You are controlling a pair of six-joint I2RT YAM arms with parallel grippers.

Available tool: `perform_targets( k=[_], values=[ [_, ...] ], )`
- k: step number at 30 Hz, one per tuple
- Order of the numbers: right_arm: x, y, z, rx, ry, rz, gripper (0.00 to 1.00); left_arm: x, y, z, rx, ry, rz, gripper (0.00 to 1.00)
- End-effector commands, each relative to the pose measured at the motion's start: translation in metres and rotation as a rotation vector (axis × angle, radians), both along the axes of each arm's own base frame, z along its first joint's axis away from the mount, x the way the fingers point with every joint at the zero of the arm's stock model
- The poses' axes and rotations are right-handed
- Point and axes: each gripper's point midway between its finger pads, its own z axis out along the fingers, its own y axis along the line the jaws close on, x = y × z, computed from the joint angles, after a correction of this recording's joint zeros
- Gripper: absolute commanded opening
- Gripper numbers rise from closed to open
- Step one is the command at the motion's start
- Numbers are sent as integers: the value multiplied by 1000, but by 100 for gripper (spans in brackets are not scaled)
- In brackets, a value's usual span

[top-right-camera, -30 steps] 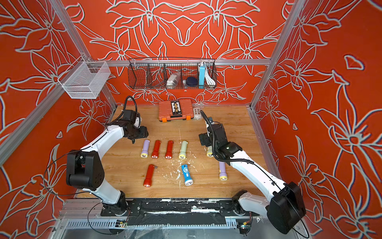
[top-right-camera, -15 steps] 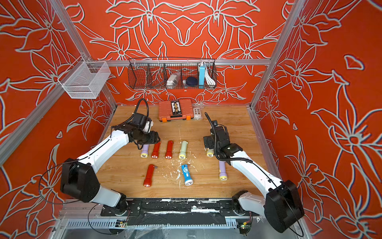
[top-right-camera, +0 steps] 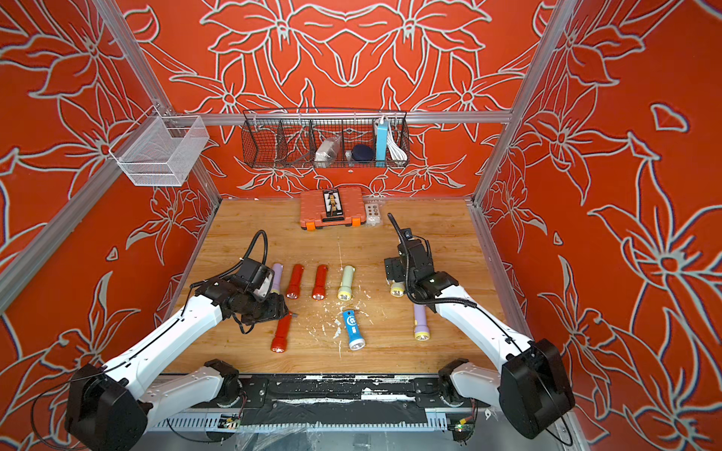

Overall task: Close the plug at the bottom of the flashlight
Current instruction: Pick up the flashlight from the center of the board.

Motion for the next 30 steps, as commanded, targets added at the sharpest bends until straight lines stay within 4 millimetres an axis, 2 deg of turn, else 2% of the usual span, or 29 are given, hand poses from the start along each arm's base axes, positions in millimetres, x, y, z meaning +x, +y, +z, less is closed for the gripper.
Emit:
perform_targets(
  k=[1,12,17,30],
  values=[
    [-1,2,-3,34,8,-1,98,-3,0,-6,36,5,26,71],
    [0,1,-2,32,4,-3,98,-5,-3,-43,170,38,-37,68],
    [0,1,-2,31,5,-4,98,-1,-3,-49,220,30,-69,63],
    [0,0,-2,27,5,-6,98,-8,-3,-70,282,53,-106,52]
  ],
)
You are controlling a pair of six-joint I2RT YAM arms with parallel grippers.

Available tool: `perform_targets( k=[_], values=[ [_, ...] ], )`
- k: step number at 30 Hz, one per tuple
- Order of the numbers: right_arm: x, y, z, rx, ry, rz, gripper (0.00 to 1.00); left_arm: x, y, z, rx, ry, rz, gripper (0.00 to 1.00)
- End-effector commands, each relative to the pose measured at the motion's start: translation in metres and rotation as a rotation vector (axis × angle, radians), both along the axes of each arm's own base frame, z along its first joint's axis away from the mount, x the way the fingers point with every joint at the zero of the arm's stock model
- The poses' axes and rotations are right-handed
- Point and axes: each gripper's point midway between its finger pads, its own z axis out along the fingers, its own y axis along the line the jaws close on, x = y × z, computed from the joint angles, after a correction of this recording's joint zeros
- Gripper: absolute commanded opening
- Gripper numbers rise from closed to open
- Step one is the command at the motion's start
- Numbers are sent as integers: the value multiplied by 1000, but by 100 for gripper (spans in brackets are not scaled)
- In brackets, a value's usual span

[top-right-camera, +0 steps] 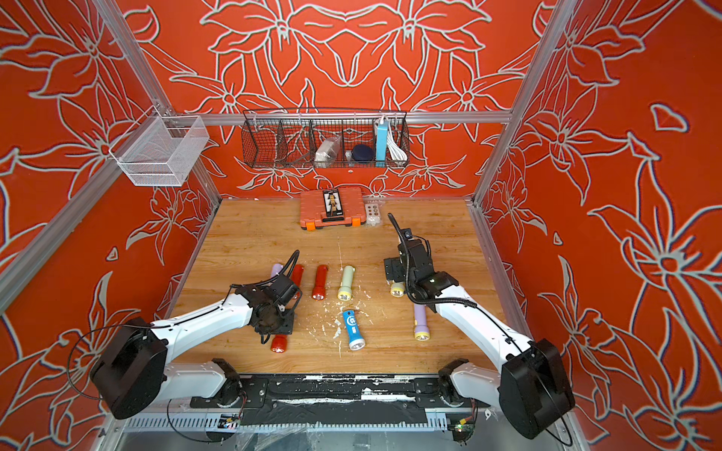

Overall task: Close the plug at the bottom of the flashlight
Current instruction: Pick up the flashlight from the center of the board.

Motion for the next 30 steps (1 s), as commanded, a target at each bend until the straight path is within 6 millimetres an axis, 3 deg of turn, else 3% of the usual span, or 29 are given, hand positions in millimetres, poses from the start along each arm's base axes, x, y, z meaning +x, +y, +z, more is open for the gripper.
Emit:
perform_targets(
  k=[1,6,9,16,20,26,30],
  values=[
    [0,-2,-2,12,1,-15,98,-1,5,-6,39,1,-1,51],
    [0,-2,-1,13,-1,-15,98,-4,4,-13,45,16,-6,43],
    [-1,-3,0,14,-2,-15,98,-7,3,-16,43,23,-10,31],
    [-1,-3,-1,14,-2,-17,98,-11,2,-10,29,26,-11,14],
    [0,-3,0,15,-3,-16,98,-11,-1,4,7,5,-19,0],
    [-1,0,5,26,-3,0,98,1,-10,37,-49,-79,-31,0],
    [-1,5,10,39,1,23,98,16,-29,67,-140,-153,-70,0]
  ],
)
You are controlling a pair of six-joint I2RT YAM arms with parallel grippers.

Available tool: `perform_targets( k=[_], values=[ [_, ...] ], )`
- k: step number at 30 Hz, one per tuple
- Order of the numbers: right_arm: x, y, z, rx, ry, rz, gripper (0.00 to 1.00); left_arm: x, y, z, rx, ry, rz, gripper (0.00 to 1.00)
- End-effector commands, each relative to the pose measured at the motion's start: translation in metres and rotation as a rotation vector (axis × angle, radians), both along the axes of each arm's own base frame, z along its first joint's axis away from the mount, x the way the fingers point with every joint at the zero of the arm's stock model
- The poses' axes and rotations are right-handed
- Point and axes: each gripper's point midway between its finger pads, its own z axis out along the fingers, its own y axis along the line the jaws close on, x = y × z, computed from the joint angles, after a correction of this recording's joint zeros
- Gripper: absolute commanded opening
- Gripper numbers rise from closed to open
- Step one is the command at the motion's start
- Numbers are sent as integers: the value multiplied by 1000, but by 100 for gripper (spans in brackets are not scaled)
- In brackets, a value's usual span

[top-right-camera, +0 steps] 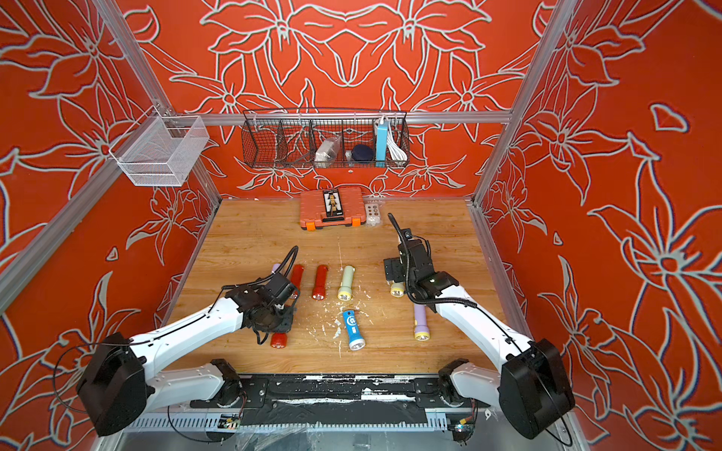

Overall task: Close the plug at the bottom of the flashlight
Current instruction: Pick up the flashlight from the center of the board.

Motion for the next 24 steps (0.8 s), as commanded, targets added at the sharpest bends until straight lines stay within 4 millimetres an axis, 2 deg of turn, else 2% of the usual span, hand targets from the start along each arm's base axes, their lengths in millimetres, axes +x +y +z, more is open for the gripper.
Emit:
perform_targets(
  k=[1,5,7,11,16,20,24],
  values=[
    [1,4,13,29,-8,12,98,10,-18,30,-85,-68,-48,0],
    [3,5,18,35,-11,16,98,27,-38,61,-175,-167,-104,0],
    [4,7,22,42,-17,19,98,38,-57,78,-250,-249,-180,0],
    [8,11,31,58,-27,27,98,69,-71,114,-262,-427,-261,0],
    [14,19,46,84,-50,47,98,106,-98,168,-293,-693,-402,0],
    [18,28,59,114,-73,88,98,132,-104,180,-256,-762,-441,0],
    [20,38,73,145,-103,145,98,138,-118,189,-353,-795,-557,0]
  ],
)
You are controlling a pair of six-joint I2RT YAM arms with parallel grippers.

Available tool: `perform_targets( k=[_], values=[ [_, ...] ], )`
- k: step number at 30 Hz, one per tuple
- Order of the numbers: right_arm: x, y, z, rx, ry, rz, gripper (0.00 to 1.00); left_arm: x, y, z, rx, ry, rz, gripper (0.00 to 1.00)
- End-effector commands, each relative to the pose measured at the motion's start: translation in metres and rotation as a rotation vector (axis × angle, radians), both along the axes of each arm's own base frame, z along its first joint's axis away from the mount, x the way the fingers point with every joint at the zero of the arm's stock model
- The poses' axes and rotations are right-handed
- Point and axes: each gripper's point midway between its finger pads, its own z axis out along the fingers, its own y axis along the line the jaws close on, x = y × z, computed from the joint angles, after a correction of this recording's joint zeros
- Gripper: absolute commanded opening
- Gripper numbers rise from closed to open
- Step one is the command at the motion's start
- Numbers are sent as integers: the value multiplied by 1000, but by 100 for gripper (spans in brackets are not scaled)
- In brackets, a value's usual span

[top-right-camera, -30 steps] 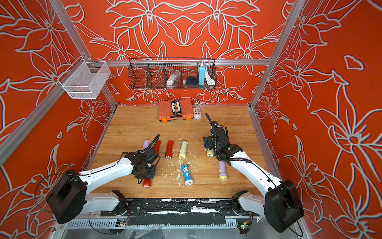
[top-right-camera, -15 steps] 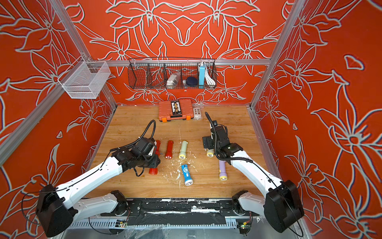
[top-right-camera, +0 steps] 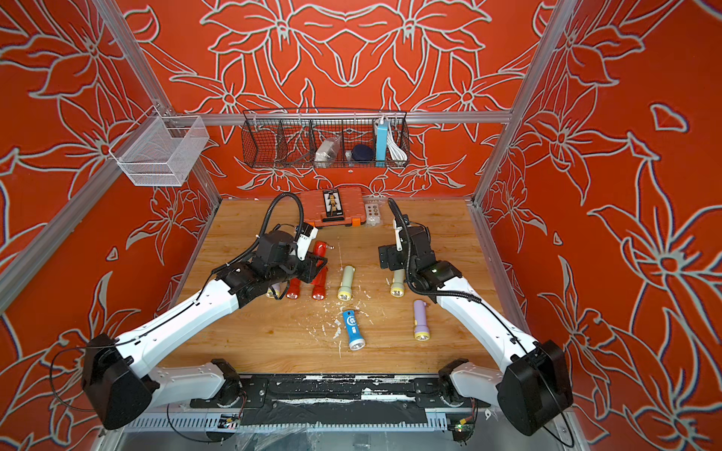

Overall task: Close the plug at the bottom of the flashlight
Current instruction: Pick up the flashlight from the center of the board.

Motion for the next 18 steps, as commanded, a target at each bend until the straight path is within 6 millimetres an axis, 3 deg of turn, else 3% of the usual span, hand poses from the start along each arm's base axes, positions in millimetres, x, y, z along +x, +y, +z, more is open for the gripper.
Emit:
perform_targets(
  k=[1,9,14,18],
  values=[
    [4,15,24,50,-45,81,98,7,-17,30,-67,-159,-158,0],
    [-23,57,63,224,-84,373,98,-19,-28,38,-149,-314,-402,0],
    [-65,96,97,382,-99,720,98,-39,-30,35,-180,-378,-505,0],
    [-94,112,118,460,-124,937,98,-52,-32,36,-220,-406,-553,0]
  ],
)
